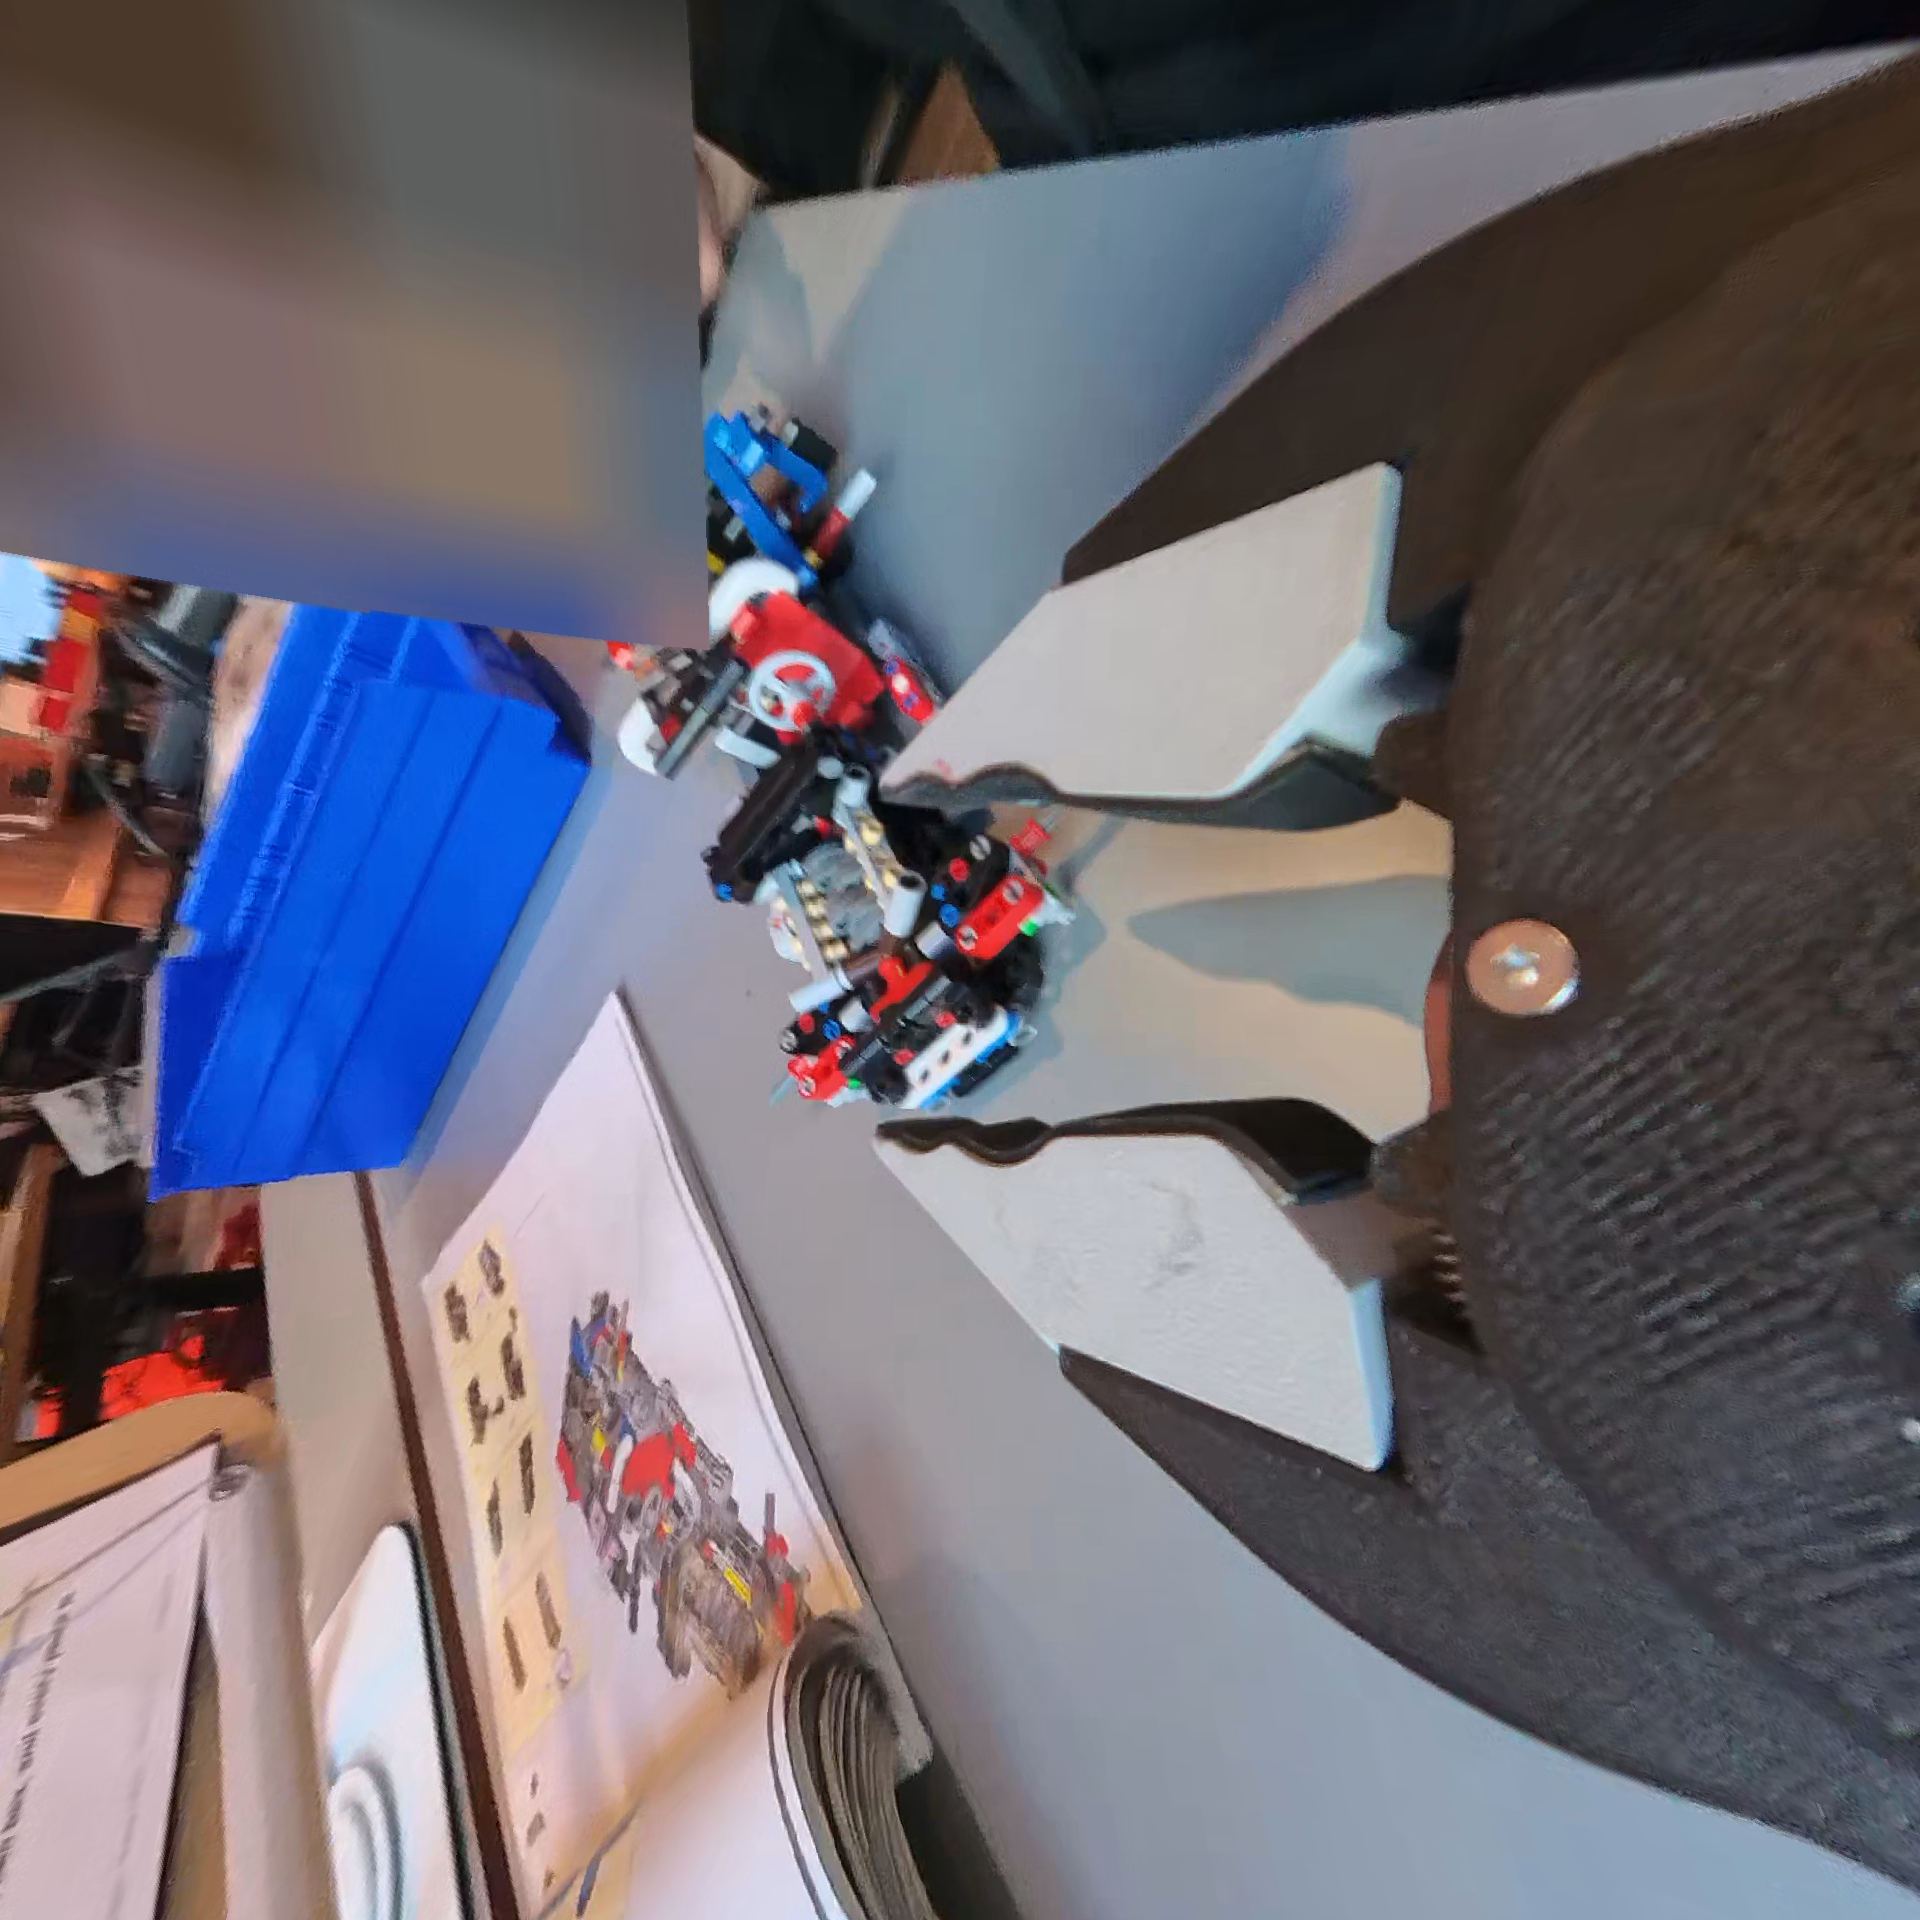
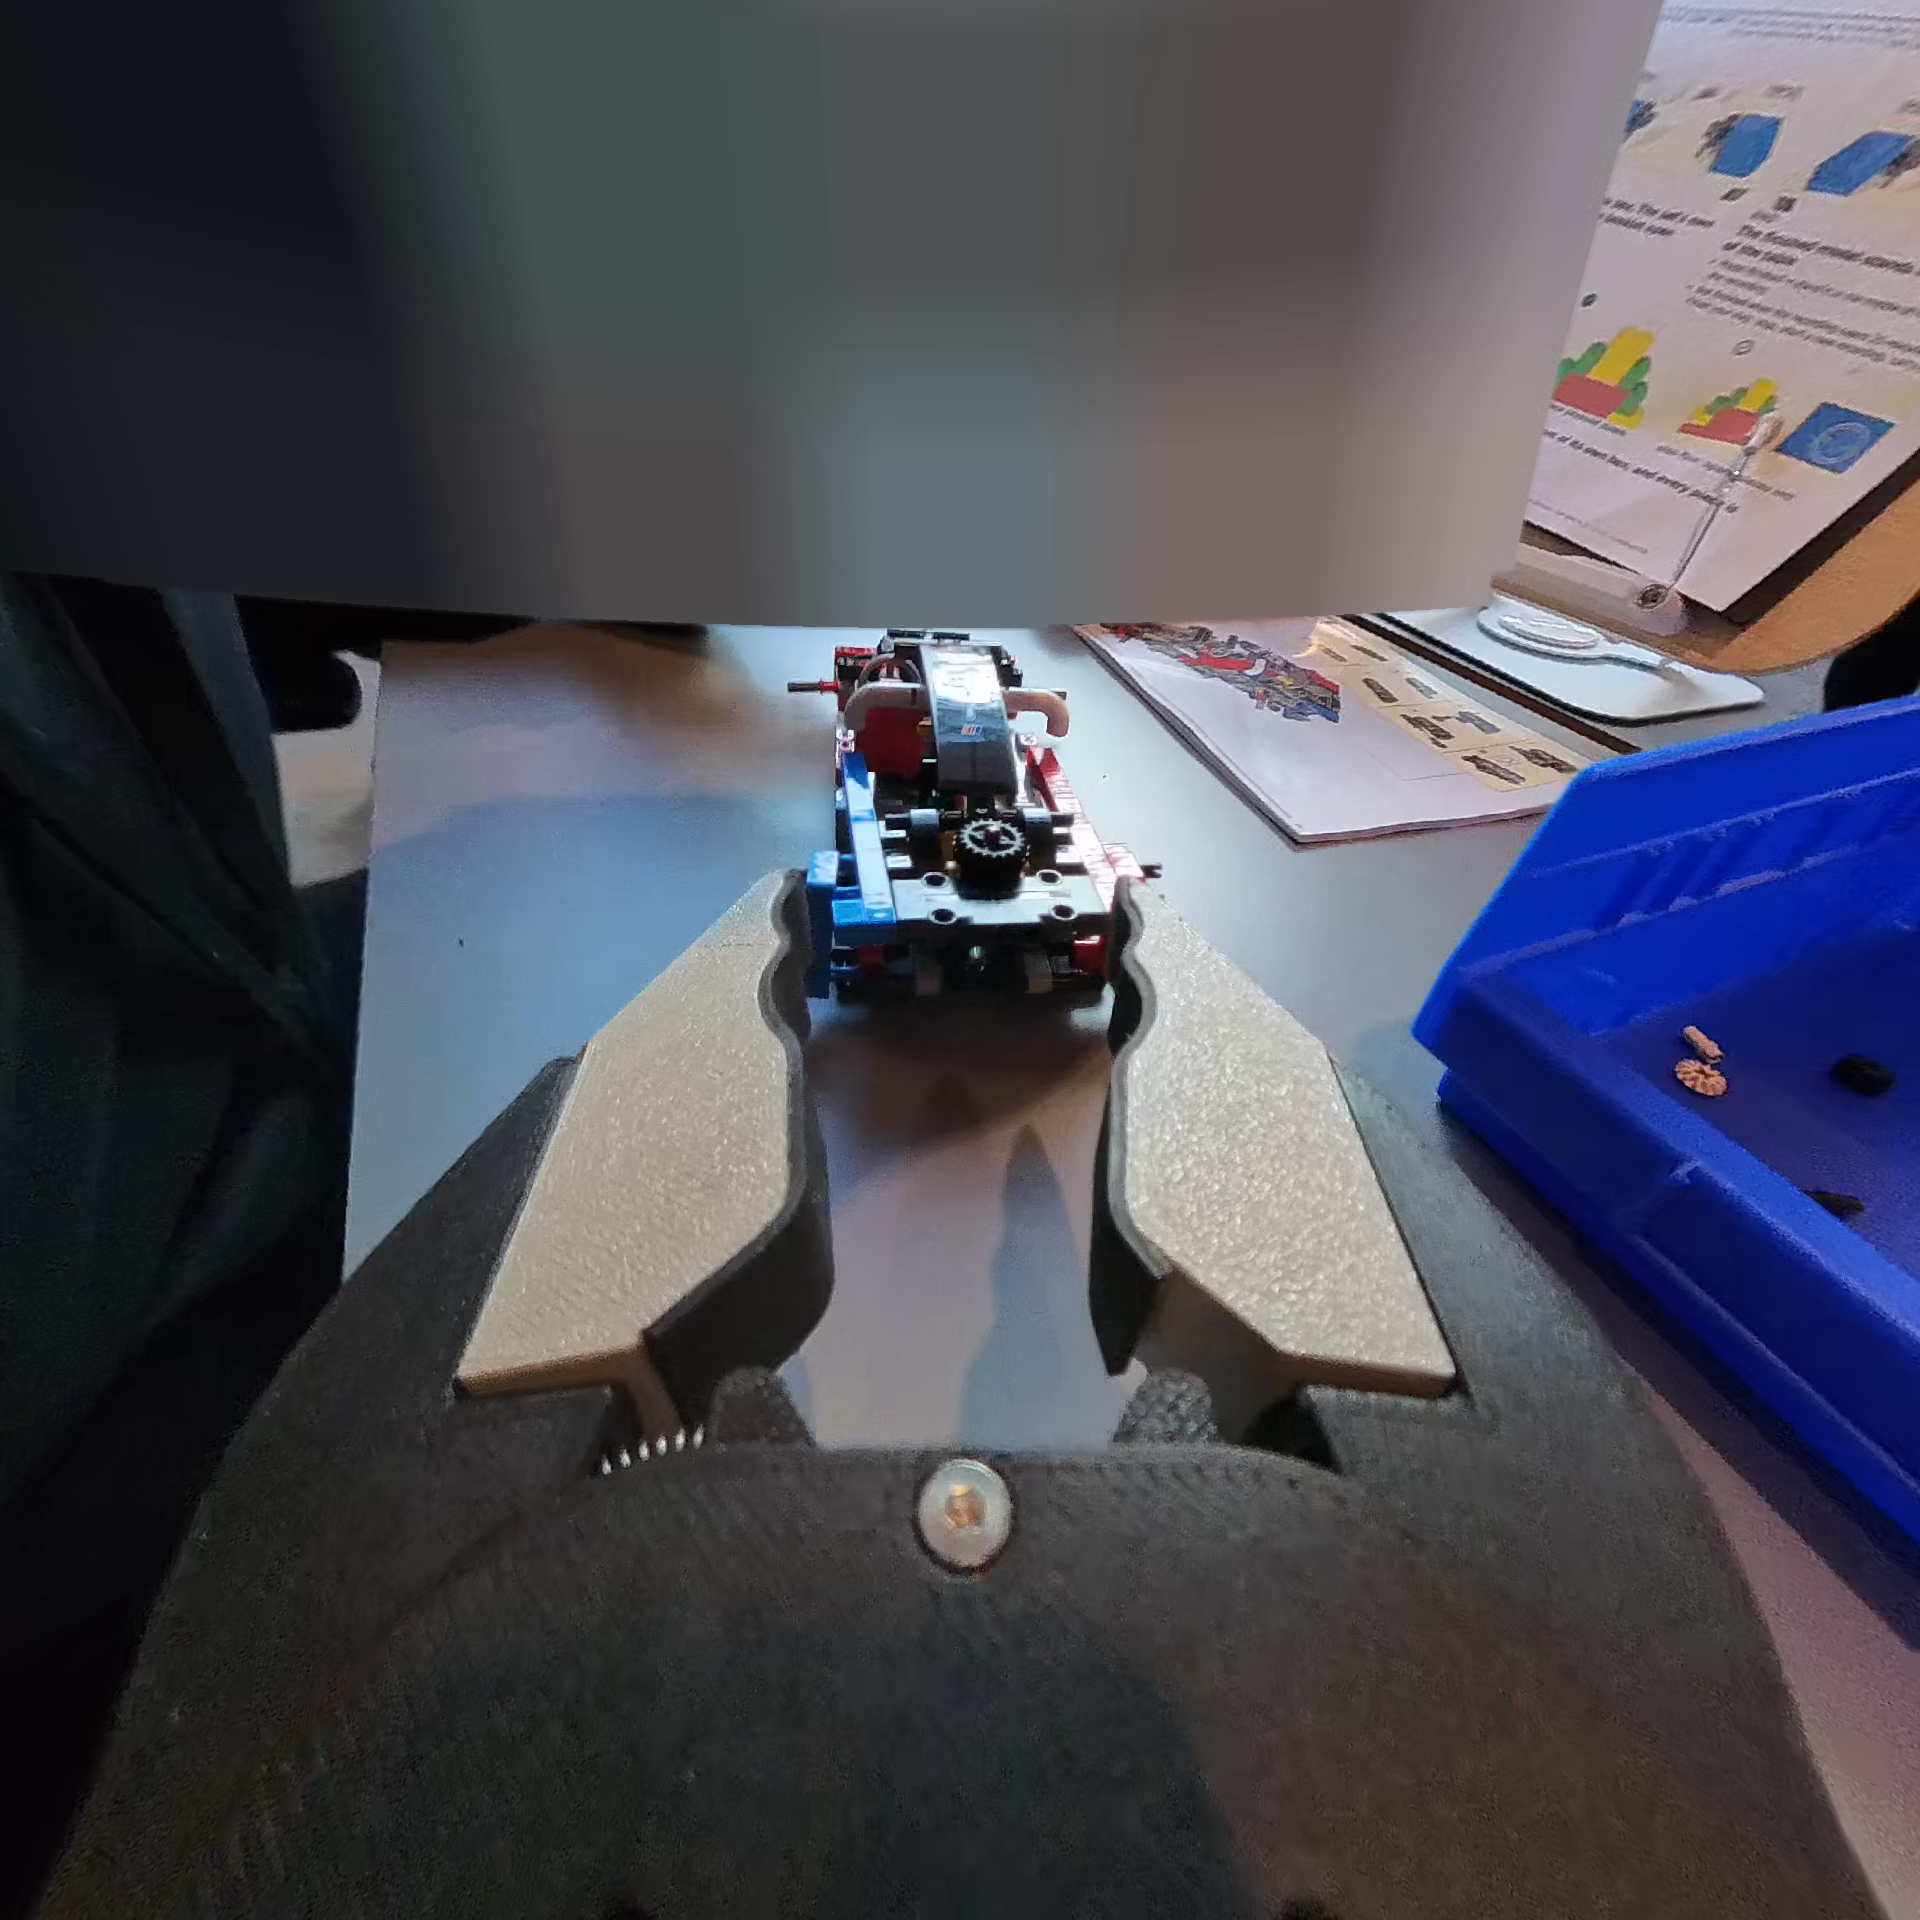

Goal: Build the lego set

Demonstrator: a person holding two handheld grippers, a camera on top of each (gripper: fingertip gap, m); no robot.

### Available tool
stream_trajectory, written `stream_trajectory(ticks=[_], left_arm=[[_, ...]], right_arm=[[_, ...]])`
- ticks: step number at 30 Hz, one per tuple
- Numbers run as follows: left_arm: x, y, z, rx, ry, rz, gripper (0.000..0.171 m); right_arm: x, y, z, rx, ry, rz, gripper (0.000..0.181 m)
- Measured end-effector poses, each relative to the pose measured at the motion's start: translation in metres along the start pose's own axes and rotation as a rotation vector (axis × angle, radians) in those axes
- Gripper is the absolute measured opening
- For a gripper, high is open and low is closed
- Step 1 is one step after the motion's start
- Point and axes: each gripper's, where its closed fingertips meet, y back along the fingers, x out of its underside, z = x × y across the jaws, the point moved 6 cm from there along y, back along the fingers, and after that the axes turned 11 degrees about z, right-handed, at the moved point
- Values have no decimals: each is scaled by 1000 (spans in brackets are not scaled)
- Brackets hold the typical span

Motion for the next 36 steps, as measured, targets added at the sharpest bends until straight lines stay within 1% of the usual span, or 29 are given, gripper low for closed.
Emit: stream_trajectory(ticks=[2,4,5,6,8,11,12,14,16,17,18,20,22,25,26,28,29,31,32,34,36], left_arm=[[7,-1,12,-112,-79,107,57],[16,-2,28,-247,-188,235,48],[21,-4,33,-248,-215,296,45],[25,-9,34,-203,-221,360,46],[30,-19,36,-151,-252,446,47],[25,-29,33,-93,-312,444,44],[24,-32,33,-68,-308,449,45],[24,-34,34,8,-265,469,40],[24,-35,29,95,-233,470,43],[24,-35,23,142,-225,473,39],[25,-37,16,184,-216,482,26],[25,-39,9,179,-229,484,26],[26,-39,9,144,-235,478,25],[28,-36,1,189,-194,478,24],[31,-34,-3,206,-198,482,22],[35,-29,-7,175,-216,490,13],[35,-26,-5,110,-220,491,18],[30,-19,1,-77,-222,447,55],[25,-13,-3,-147,-248,408,65],[16,-5,-23,-257,-382,349,83],[6,-7,-49,-340,-573,330,103]], right_arm=[[2,-5,2,24,30,41,53],[6,-10,-1,50,22,106,51],[10,-14,-4,61,13,156,50],[13,-17,-5,43,11,208,50],[19,-24,-3,-23,13,286,45],[27,-37,-4,-74,35,386,46],[29,-42,-5,-87,40,424,47],[36,-52,-5,-143,36,508,46],[39,-61,-2,-195,34,569,45],[37,-65,0,-211,40,562,42],[35,-68,2,-228,46,562,37],[32,-74,7,-271,64,573,37],[31,-75,6,-292,53,572,34],[31,-70,10,-372,15,573,28],[32,-67,12,-386,7,572,22],[33,-63,14,-389,7,567,22],[34,-61,14,-379,15,559,23],[38,-56,13,-354,32,571,25],[39,-52,12,-342,36,567,25],[42,-44,9,-322,29,567,25],[43,-39,6,-320,1,556,30]])
